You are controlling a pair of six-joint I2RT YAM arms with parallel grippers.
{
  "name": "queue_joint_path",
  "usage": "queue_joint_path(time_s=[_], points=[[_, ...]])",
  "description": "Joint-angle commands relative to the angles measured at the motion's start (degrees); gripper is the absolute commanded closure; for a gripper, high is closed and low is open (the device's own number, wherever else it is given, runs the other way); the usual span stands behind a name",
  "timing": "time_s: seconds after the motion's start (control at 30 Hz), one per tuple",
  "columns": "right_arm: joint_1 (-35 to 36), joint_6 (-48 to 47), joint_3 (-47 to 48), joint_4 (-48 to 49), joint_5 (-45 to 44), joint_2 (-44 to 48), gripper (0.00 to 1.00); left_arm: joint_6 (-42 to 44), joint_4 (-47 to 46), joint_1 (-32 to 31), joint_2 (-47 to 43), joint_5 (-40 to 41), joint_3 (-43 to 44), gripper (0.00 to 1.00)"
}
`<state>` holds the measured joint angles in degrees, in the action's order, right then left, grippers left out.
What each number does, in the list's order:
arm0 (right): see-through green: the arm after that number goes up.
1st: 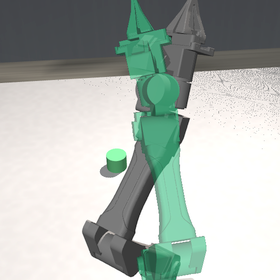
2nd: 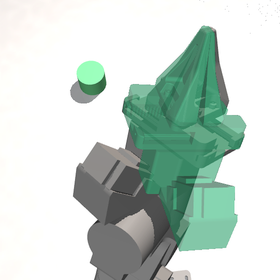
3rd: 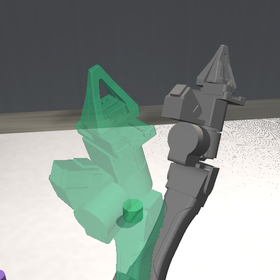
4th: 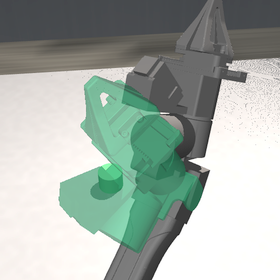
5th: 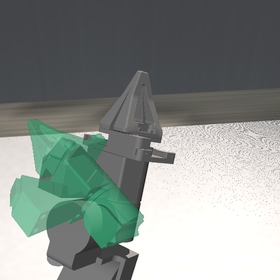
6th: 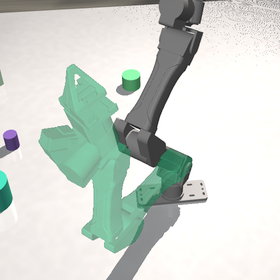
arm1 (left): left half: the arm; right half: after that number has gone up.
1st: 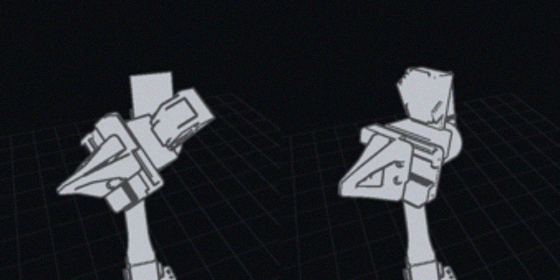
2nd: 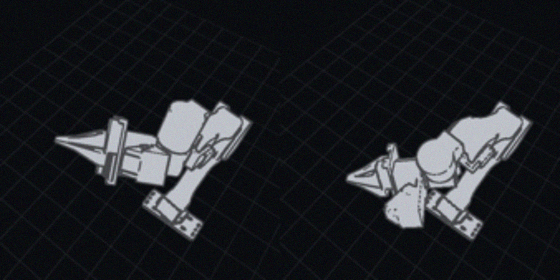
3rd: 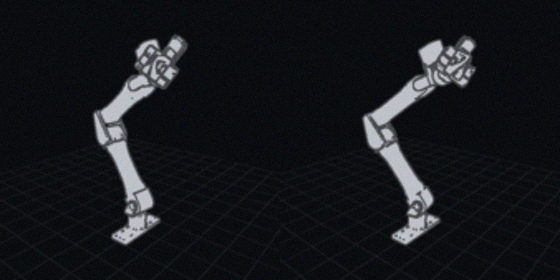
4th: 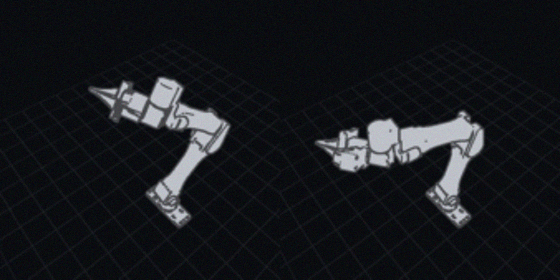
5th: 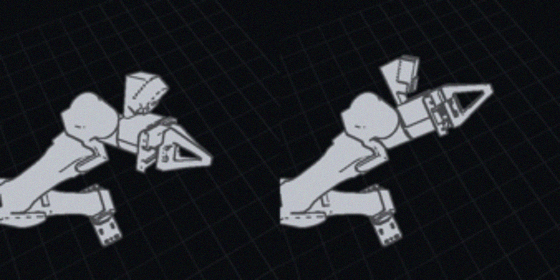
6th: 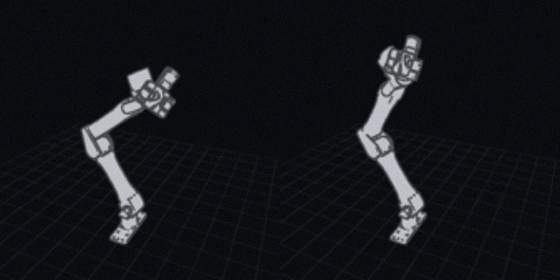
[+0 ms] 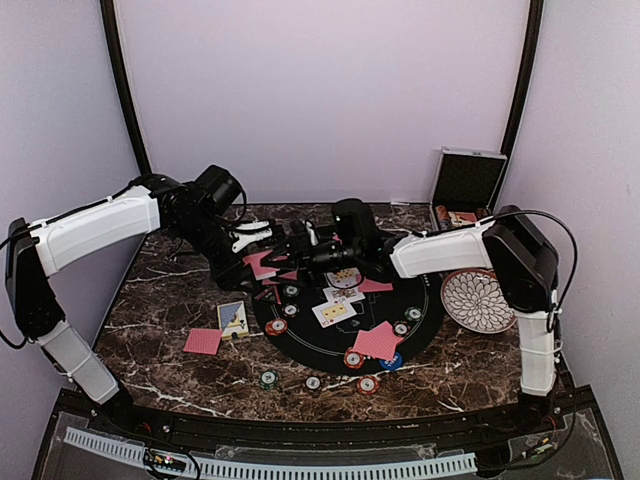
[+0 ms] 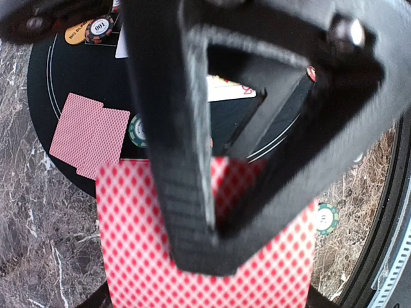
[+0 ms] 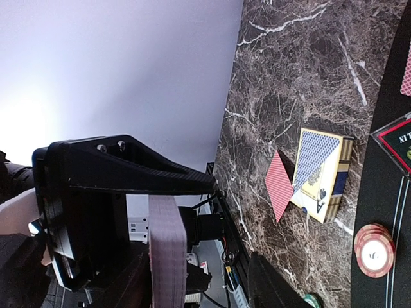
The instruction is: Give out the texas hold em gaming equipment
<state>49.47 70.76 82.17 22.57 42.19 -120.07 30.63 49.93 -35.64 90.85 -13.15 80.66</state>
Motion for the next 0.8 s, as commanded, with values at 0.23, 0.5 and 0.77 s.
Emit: queue_joint_path(time_s=[0.23, 0.5, 0.77], points=[[-2.54, -1.66, -5.19, -1.76, -1.19, 5.64, 0.57, 0.31, 0.2, 0.13, -1.03, -1.77, 2.65, 1.0], [-2.54, 1.61, -4.93, 2.3, 0.43, 7.63, 0.75, 0.33, -0.18, 0.21, -0.63, -1.35, 2.41, 1.0], [-2.62, 4.78, -5.55, 5.5, 2.15, 7.75, 0.88, 0.89, -0.15, 0.2, -0.17, 0.23, 2.43, 1.0]])
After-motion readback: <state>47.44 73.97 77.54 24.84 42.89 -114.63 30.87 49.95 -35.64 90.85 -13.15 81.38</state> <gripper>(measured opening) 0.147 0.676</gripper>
